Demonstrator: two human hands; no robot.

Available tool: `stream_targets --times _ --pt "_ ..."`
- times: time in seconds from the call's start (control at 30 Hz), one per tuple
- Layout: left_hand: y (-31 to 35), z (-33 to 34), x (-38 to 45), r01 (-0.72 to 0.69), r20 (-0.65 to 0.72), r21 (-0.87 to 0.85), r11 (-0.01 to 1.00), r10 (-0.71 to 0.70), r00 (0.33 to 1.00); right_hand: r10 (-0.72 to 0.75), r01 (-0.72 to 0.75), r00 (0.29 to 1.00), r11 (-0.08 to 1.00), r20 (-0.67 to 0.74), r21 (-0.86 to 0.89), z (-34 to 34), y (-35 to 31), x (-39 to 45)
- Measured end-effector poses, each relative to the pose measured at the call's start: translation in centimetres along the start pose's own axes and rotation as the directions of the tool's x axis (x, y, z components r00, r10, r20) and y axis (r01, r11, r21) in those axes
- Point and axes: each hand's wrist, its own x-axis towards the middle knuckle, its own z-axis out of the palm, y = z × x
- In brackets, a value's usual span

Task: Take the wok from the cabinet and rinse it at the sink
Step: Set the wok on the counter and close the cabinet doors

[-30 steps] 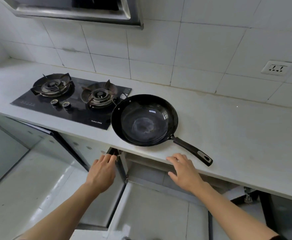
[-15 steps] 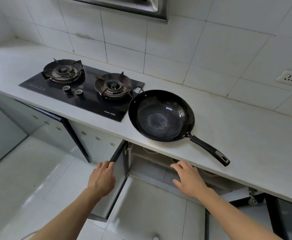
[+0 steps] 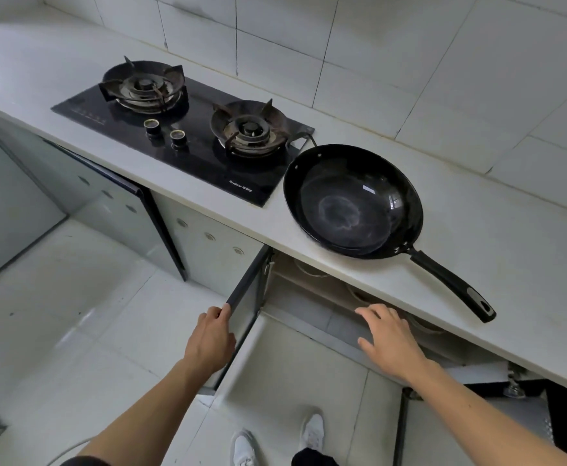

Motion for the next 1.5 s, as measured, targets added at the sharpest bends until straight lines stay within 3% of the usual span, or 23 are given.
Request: stream_targets --times 0.27,0.47,0.6,0.77,0.97,1.17,1.5 --pt "2.1 1.0 -0.4 0.103 -0.009 -0.059 0.993 -0.103 0.995 0.037 -0.036 0.999 0.999 -0.027 0.038 -0.2 1.3 2.0" --pt "2.7 0.9 -0.1 0.181 0.035 -0.304 0.935 -0.179 0.983 0.041 -0.040 0.999 0.999 0.031 -0.016 0.3 2.5 3.5" --pt "3.3 0.8 -0.9 0.302 0.168 -0.607 0.735 -0.252 0.953 0.063 -0.062 0.996 0.998 0.067 -0.011 1.0 3.0 3.7" --pt "4.9 1.5 -0.9 0.373 0.274 -0.737 0.563 -0.256 0.927 0.057 -0.056 0.998 0.992 0.010 -0.114 0.9 3.3 4.2" --pt "8.2 2.6 -0.7 0.408 0.312 -0.810 0.421 -0.279 0.908 0.023 -0.020 0.999 0.998 0.046 -0.066 1.4 4.1 4.2" --pt "11.2 3.8 -0.3 0.467 0.433 -0.865 0.184 -0.199 0.879 -0.016 0.016 0.999 1.000 0.040 -0.004 0.9 5.3 4.2" --pt "18.4 5.6 3.0 0.576 0.601 -0.783 -0.236 -0.048 0.798 -0.006 0.002 0.999 0.996 0.042 0.088 0.0 6.0 4.1"
